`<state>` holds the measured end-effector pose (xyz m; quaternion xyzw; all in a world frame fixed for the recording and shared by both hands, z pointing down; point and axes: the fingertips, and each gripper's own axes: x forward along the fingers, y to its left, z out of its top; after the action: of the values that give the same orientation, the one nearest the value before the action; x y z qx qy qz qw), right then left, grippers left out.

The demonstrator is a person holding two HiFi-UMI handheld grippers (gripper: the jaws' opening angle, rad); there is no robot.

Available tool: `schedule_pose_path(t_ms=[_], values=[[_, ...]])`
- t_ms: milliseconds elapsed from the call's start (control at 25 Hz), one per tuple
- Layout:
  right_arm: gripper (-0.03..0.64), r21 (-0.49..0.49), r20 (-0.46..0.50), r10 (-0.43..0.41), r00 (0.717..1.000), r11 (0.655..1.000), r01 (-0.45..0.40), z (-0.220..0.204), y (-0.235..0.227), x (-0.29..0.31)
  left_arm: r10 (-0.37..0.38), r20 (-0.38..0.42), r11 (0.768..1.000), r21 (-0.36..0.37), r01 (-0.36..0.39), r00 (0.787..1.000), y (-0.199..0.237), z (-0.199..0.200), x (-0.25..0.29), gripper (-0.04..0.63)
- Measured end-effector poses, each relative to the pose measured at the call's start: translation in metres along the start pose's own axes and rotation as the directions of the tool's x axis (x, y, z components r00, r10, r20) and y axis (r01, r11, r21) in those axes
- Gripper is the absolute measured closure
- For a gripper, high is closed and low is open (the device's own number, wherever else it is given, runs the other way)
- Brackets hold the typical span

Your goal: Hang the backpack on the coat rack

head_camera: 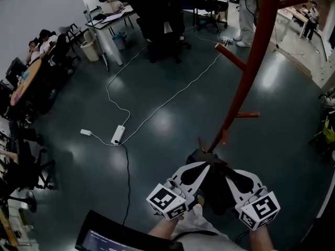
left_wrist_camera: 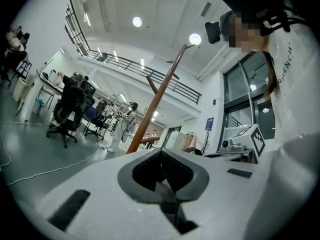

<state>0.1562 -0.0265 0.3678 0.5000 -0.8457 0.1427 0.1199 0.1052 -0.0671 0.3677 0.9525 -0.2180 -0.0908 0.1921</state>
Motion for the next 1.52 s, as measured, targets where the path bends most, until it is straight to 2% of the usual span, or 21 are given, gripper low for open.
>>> schedule_pose_path(t_ms=[600, 760, 1040, 1520], values=[[0.574, -0.021, -0.06, 0.025, 0.998, 0.999, -0.027, 0.001, -0.06, 0.082, 0.049, -0.004, 0.998, -0.048, -0.049, 0.999, 0.069, -0.014, 0.045, 0.585], [0.574, -0.024, -0.071, 0.011, 0.997, 1.0, -0.013, 0.001, -0.075, 0.092, 0.049, -0.003, 0.997, -0.062, -0.049, 0.999, 0.08, -0.019, 0.057, 0.585], [0.574, 0.025, -0.106, -0.013, 0.994, 1.0, 0.015, -0.006, -0.102, 0.103, 0.052, -0.021, 0.994, -0.092, -0.054, 0.998, 0.095, -0.028, 0.073, 0.585], [0.574, 0.037, -0.178, -0.031, 0.983, 0.999, 0.038, -0.046, -0.123, 0.112, 0.056, -0.047, 0.991, -0.119, -0.061, 0.997, 0.108, -0.051, 0.085, 0.586]])
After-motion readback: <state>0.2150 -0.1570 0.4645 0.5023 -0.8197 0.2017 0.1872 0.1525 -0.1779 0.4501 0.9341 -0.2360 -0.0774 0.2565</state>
